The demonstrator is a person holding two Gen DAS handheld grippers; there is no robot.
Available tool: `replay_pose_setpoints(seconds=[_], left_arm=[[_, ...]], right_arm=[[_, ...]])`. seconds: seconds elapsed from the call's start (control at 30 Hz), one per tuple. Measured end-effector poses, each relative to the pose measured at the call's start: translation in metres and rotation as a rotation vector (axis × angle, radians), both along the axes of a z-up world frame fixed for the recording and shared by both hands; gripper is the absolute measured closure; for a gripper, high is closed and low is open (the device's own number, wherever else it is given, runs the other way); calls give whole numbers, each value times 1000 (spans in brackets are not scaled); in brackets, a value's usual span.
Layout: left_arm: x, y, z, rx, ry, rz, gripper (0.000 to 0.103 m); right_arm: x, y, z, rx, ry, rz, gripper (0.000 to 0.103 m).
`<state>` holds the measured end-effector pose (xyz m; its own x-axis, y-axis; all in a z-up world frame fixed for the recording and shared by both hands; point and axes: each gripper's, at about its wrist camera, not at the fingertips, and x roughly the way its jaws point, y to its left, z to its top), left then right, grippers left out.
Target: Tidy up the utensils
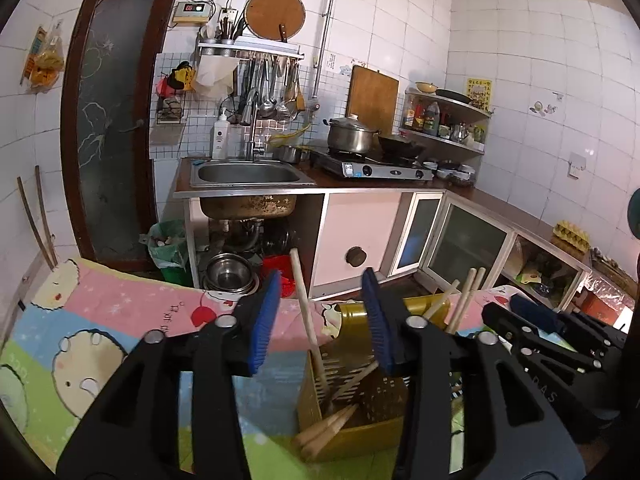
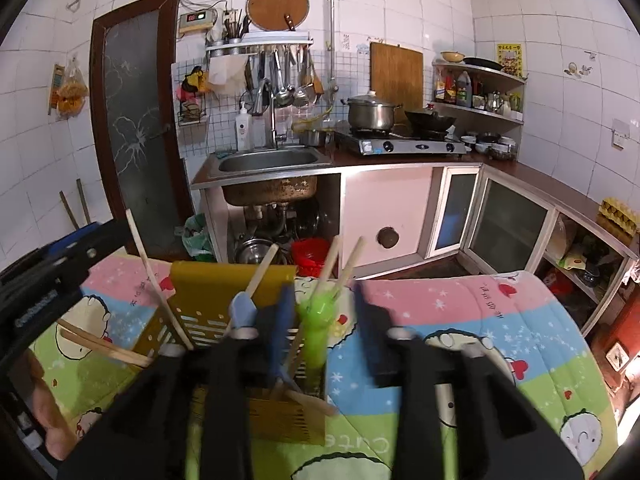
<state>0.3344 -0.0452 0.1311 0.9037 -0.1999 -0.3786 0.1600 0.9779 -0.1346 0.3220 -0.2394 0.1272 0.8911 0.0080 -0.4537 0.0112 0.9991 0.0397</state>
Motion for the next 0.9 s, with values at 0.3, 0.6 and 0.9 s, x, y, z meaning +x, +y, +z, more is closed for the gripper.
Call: replay_pose_setpoints(seconds=[0.3,0.6,0.9], left_arm=[[-79,29,31,41,-82,58,8],[-163,64,-8,17,-86,100,5],[-221,63,-81,60,-44,136,5]], right_arm=[[-70,-9,25,-30,-93,-12,20],[-161,-6,-16,14,-144,10,4],[-225,12,-87,18,-145,6,4]])
